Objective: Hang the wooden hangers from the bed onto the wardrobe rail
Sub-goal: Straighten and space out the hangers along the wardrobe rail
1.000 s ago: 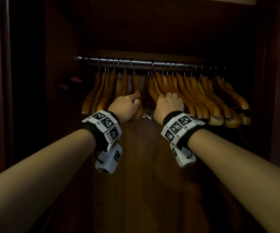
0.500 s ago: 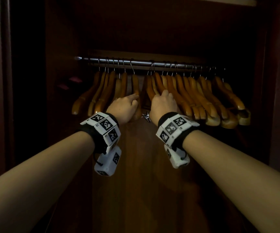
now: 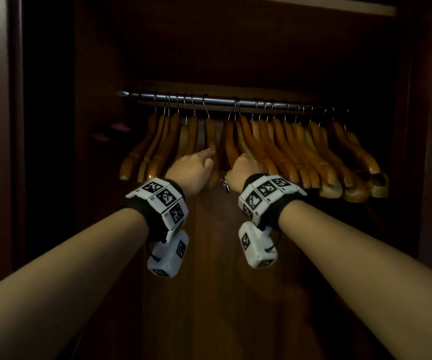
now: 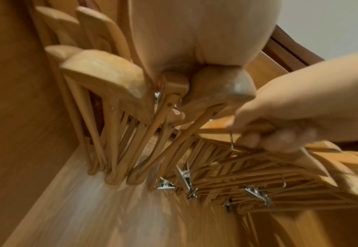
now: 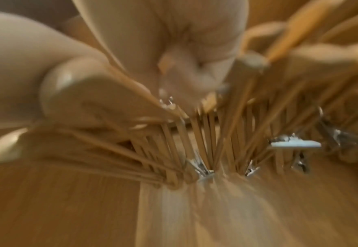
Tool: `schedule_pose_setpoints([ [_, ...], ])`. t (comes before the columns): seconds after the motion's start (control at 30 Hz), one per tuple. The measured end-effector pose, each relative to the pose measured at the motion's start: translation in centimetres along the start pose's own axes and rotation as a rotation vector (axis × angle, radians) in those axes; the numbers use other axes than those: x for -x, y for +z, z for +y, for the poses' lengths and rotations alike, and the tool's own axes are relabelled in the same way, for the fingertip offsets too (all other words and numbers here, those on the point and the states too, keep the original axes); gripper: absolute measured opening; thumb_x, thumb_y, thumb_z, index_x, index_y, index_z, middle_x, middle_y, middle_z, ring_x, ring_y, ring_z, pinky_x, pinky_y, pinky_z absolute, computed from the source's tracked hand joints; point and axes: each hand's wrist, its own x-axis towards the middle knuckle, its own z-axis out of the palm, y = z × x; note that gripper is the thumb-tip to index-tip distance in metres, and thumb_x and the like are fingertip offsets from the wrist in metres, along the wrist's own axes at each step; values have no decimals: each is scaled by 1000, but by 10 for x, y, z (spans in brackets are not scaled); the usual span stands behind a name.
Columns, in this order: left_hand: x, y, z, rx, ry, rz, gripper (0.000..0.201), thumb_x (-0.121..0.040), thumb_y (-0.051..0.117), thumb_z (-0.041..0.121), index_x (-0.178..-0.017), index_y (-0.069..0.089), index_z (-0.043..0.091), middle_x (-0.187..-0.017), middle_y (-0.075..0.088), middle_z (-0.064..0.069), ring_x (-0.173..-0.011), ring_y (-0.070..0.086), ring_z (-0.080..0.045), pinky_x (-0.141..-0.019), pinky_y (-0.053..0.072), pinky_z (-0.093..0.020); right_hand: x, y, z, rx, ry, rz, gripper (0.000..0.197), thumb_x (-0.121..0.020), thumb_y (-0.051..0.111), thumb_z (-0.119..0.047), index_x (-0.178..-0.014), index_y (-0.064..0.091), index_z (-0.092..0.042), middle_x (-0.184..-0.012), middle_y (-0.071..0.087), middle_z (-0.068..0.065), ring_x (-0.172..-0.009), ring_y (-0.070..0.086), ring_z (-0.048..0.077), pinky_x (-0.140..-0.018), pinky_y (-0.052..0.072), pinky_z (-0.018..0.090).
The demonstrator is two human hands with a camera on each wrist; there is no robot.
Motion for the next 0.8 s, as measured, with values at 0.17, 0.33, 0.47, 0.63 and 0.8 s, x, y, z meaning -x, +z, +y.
schedule_pose_setpoints([
  [0.17, -1, 0, 0, -15, -14, -4, 45, -101, 25, 26, -144, 36, 25, -152, 31, 6, -137, 34, -17, -114, 23, -39, 5, 0, 2, 59, -110, 93, 32, -98, 40, -25, -124, 43, -7, -123, 56, 15, -112, 54, 33, -75, 36, 32],
  [0.33, 0, -1, 0, -20, -8, -4, 45, -101, 24, 26, -144, 35, 25, -152, 31, 5, -137, 33, -17, -114, 23, -39, 3, 1, 1, 87, -160, 120, 29, -98, 38, -24, -120, 45, -6, -119, 59, 16, -111, 55, 34, -77, 39, 35],
  [0.47, 0, -2, 1, -37, -11, -9, 44, -101, 24, 26, -144, 35, 25, -153, 30, 5, -138, 31, -17, -115, 21, -39, 2, 8, 1, 168, -193, 144, 27, -100, 34, -19, -121, 43, -4, -117, 60, 16, -110, 57, 34, -77, 40, 36],
  [0.63, 0, -3, 1, -52, -15, -16, 44, -101, 25, 27, -143, 36, 25, -151, 33, 4, -133, 39, -18, -112, 26, -40, 6, 19, 7, 251, -206, 93, 38, -96, 34, -9, -134, 33, -1, -122, 59, 17, -113, 56, 33, -87, 43, 41],
  [0.8, -3, -8, 5, -87, -28, -43, 43, -100, 27, 31, -139, 42, 22, -143, 45, -5, -126, 46, -25, -106, 35, -39, 6, 9, 15, 142, -196, 42, 42, -100, 34, -32, -131, 40, -4, -126, 53, 15, -117, 52, 34, -88, 43, 41],
])
